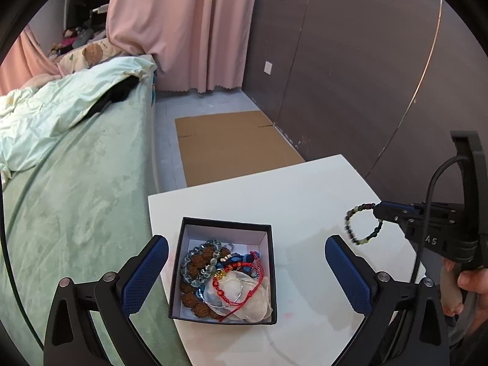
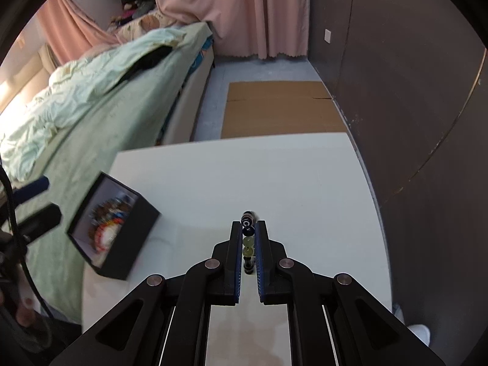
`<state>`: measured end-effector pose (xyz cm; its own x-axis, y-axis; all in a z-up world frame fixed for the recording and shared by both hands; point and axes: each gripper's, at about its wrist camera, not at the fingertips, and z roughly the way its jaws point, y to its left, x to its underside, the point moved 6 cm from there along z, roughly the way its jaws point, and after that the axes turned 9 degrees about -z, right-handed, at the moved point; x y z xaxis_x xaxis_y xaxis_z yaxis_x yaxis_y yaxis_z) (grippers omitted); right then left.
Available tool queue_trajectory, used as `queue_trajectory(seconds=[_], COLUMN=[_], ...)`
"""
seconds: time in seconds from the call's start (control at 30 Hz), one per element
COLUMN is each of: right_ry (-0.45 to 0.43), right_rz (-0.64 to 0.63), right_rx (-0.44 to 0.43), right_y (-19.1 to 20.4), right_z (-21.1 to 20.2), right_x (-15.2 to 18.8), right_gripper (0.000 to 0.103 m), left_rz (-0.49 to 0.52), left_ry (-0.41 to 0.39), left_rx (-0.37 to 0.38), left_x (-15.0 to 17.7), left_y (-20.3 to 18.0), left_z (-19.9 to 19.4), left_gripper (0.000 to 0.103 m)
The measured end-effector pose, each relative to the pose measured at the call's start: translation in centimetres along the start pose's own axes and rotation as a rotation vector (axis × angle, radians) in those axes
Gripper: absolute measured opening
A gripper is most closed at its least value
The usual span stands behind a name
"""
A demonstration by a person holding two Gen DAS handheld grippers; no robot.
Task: Organize jewelry
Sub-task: 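Lift the bead bracelet with the right gripper, lower it into the box, open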
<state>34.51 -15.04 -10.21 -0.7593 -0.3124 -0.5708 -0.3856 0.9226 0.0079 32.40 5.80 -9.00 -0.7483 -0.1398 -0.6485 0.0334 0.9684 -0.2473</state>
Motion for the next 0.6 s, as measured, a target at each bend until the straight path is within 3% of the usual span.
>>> queue_trajectory(seconds=[0.27,0.6], right_ry=[-0.074,-0.113], right_rz=[0.03,0.04], right_rx=[-0.08,-0.183], right_y=[2.6,7.1], right_z=[-2.2,-2.1], right_x=[-2.3,-3.7], right_gripper=[0.009,0.009], left_rz=[-0.034,-0.073], left_ry=[-0.028,-0.066], left_rx=[0.004,-0.012], left_x=[-0.4,-0.8], left_y=[1.4,4.2], left_z=[-1.2,-2.5], left_gripper=[0.102,0.103])
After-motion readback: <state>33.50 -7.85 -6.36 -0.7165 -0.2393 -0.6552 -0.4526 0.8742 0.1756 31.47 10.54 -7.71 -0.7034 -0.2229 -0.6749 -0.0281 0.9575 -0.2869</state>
